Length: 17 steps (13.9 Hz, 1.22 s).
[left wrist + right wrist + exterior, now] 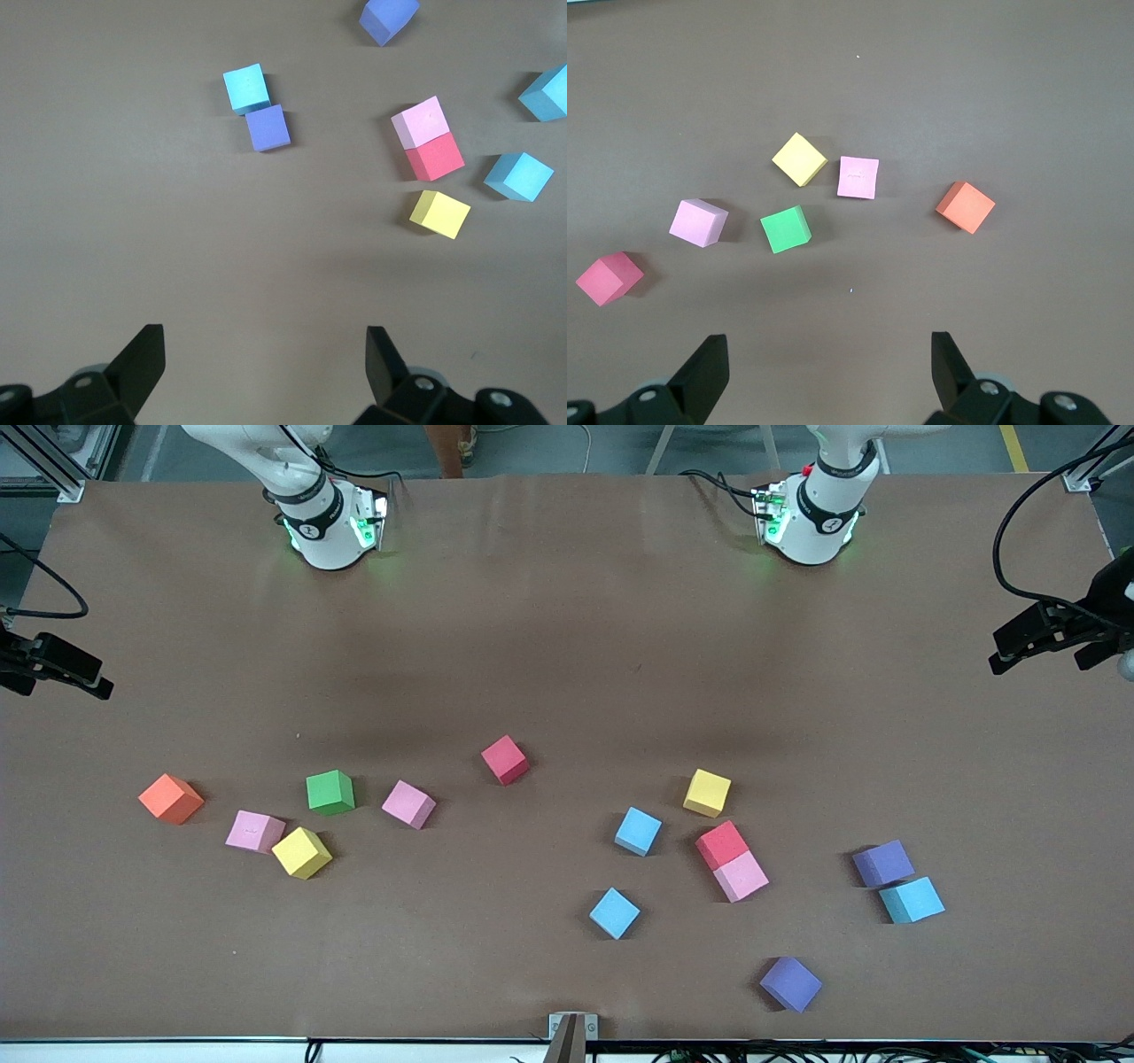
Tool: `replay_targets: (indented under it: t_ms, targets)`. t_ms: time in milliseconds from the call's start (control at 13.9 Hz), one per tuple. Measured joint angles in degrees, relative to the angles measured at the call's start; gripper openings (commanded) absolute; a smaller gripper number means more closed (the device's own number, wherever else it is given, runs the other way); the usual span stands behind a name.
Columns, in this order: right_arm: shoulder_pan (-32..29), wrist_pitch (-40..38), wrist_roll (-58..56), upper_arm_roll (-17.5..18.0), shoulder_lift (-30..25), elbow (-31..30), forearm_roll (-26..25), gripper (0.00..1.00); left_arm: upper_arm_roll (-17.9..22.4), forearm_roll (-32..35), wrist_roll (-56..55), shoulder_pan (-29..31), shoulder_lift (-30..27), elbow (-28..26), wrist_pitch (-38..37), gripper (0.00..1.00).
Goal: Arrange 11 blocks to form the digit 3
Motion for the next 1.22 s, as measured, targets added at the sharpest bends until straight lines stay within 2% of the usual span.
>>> replay_targets:
  t_ms: [574, 933, 1219]
  targets:
    - [1.09, 1.25, -0.58, -1.11, -0.93, -2.19, -0.78, 1.0, -1.54, -1.02, 0.19, -0.74, 1.74, -1.43, -4.46, 1.0]
    - [5.34, 3.11, 2.1, -0.9, -0.91, -7.57, -0.77, 1.0, -5.48, -1.9, -0.13, -2.04, 11.73, -2.71, -2.35, 1.0]
    - [12.15, 6.22, 8.0, -0.66, -0.03, -13.37, -0.77, 1.0, -6.03, -1.91, -8.18, -7.57, 21.86, -2.93, 8.89, 1.0]
